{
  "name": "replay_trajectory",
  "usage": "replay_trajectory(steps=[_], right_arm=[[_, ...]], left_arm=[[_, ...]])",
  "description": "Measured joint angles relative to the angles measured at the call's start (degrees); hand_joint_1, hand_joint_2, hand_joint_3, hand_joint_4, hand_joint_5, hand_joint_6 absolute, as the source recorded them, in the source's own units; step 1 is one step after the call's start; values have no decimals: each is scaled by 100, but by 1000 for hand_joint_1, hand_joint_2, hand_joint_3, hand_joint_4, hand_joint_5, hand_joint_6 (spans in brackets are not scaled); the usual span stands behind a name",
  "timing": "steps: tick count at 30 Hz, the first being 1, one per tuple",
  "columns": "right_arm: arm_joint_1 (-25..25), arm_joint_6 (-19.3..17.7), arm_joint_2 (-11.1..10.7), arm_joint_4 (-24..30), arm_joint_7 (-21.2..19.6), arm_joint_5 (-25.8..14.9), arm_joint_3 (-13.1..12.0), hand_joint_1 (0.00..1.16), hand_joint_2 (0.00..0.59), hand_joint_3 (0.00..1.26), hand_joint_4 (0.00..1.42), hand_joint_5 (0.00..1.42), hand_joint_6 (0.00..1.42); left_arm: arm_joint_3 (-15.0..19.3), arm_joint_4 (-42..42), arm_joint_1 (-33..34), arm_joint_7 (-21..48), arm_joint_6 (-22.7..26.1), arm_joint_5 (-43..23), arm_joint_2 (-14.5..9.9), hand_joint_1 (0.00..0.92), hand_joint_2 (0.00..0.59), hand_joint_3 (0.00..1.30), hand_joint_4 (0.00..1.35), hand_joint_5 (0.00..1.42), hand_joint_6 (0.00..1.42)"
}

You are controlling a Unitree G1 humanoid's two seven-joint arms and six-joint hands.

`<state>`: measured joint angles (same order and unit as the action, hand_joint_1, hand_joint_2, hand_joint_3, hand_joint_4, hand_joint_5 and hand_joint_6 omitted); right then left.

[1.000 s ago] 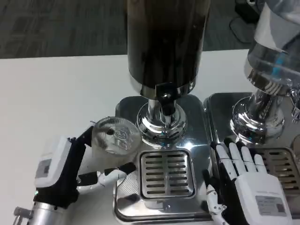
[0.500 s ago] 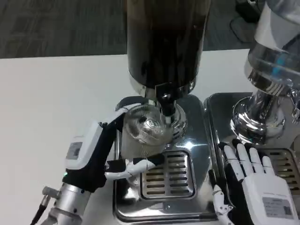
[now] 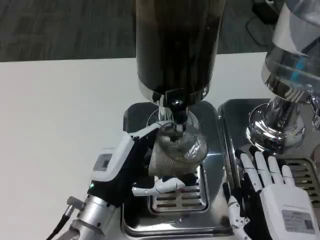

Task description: Grasp the cup under the faucet to collect the drink, then remove the cup.

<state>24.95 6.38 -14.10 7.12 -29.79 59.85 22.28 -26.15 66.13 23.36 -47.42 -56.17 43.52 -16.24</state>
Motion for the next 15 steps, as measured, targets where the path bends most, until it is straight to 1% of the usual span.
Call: replay_trajectory(steps=[8,9,12,15], right_arm=[[8,44,10,7,1,1,6,0,550,93,0,0,0],[7,45,10,7,1,1,7,0,550,94,0,0,0],[6,47,14,7,1,1,14,0,550,95,0,0,0],[4,47,22,7,2,-1,15,0,550,95,0,0,0]], left_arm=[[-176,216,238,-152,226,44,154,462,149,358,436,672,595],[-188,234,258,-158,240,43,159,457,149,358,428,664,578],[-238,282,346,-164,339,80,162,427,138,335,412,623,463],[-292,300,355,-165,400,97,161,388,136,314,380,599,417]])
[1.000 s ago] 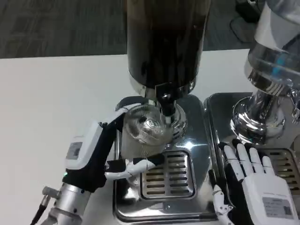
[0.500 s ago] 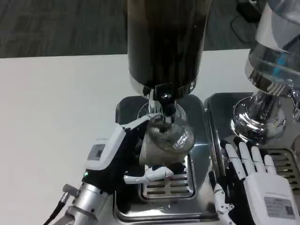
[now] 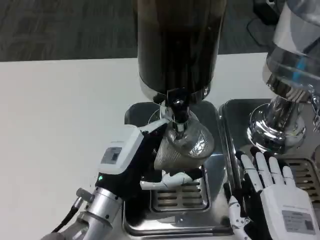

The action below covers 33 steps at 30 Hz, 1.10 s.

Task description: Grasp the cup under the faucet to collect the drink, then remove the cup.

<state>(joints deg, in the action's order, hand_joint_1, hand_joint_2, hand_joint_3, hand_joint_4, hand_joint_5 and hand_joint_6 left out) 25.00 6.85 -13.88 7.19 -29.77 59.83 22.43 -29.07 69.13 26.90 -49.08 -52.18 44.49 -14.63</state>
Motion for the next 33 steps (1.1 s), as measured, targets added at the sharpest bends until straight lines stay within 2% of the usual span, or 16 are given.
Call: replay_trajectory(steps=[6,10,14,20,33], right_arm=[[-26,0,8,0,7,-1,16,0,553,95,0,0,0],[-26,-2,-1,-1,7,-56,12,0,554,95,0,0,0],[-31,-5,-13,-2,7,-62,10,0,554,95,0,0,0],[-80,-17,-23,-5,8,-124,3,0,562,95,0,0,0],[-166,-23,-38,-21,31,-185,-16,0,566,104,0,0,0]], left_arm=[[-166,-1,8,-1,22,44,-30,350,123,296,357,573,356],[-244,-11,7,3,11,75,-100,278,95,254,298,547,339],[-313,-16,5,7,0,81,-151,265,96,228,270,530,337],[-378,-32,5,24,53,93,-210,209,75,118,99,419,257],[-536,-152,-15,46,204,103,-310,167,61,71,52,362,214]])
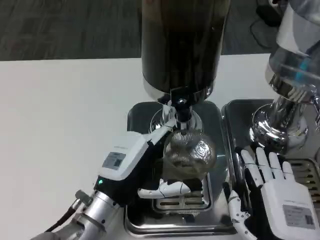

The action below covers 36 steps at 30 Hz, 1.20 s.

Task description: Grasp the cup under the faucet to collect the drink, then remove the cup.

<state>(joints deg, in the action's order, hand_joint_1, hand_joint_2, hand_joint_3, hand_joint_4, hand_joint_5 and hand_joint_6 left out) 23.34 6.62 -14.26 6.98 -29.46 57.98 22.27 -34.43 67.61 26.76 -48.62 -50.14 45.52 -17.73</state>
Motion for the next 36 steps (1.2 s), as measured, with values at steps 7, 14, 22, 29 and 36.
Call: replay_trajectory(steps=[7,14,22,29,36], right_arm=[[-12,-31,-43,-9,57,-94,-20,0,566,104,0,0,0],[-17,-70,-164,-10,76,-132,-64,0,566,104,0,0,0],[-64,-135,-207,-35,126,-207,-84,0,566,104,0,0,0],[-26,-137,-218,4,131,-209,-159,0,566,104,0,0,0],[85,-140,-381,240,133,-77,-193,0,566,104,0,0,0]], left_arm=[[13,-179,-160,8,27,-9,-170,156,53,58,41,360,209],[280,-399,-453,84,-67,-48,-428,121,46,61,50,360,208],[815,-587,-785,115,-24,-397,-760,85,33,84,88,374,214],[1192,-919,-1171,107,-276,-562,-903,35,26,124,126,410,240],[1824,-1643,-1427,81,-531,-904,-1217,0,29,112,73,332,133]])
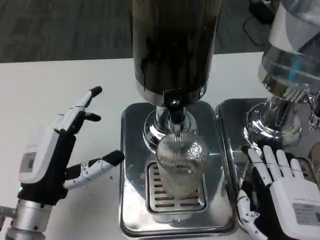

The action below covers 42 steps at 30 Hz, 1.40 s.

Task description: Grasp the cup under the faucet to collect the drink, then remove the cup.

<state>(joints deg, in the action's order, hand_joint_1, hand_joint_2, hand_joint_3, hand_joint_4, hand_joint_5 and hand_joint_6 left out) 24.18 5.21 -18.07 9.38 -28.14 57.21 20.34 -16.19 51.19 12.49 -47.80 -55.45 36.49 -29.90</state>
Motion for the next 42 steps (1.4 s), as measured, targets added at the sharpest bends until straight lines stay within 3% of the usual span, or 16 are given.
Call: replay_trajectory(steps=[3,8,13,18,26,32,35,42], right_arm=[[-11,0,-21,7,26,3,0,0,566,104,0,0,0],[-121,0,-40,1,98,-12,-12,0,566,104,0,0,0],[-156,-2,-82,-3,117,-12,-38,0,567,98,0,0,0],[-175,-38,-135,-12,135,-33,-88,0,562,89,0,0,0],[-163,-47,-139,-15,135,-61,-118,0,565,85,0,0,0],[-156,-48,-82,-28,135,-75,-115,0,566,84,0,0,0],[-157,-52,-67,-38,135,-75,-108,0,566,84,0,0,0],[-174,-97,-42,-135,135,-114,-105,0,567,77,0,0,0]], left_arm=[[216,-118,-11,303,-172,-247,-87,0,51,44,2,199,40],[462,-103,117,1131,-791,-921,-85,0,110,47,0,194,81],[543,-102,193,2450,-1367,-2274,56,0,125,67,0,173,93],[609,-400,311,4144,-1410,-3841,125,0,128,82,0,175,115],[605,-1328,299,6896,-572,-5750,374,0,132,94,0,187,115],[1061,-1687,299,8247,140,-6428,614,0,135,167,0,259,173],[1295,-1899,296,8624,379,-6567,747,0,141,233,46,322,226],[2039,-2355,-28,8567,339,-6476,972,0,148,276,103,386,297]])
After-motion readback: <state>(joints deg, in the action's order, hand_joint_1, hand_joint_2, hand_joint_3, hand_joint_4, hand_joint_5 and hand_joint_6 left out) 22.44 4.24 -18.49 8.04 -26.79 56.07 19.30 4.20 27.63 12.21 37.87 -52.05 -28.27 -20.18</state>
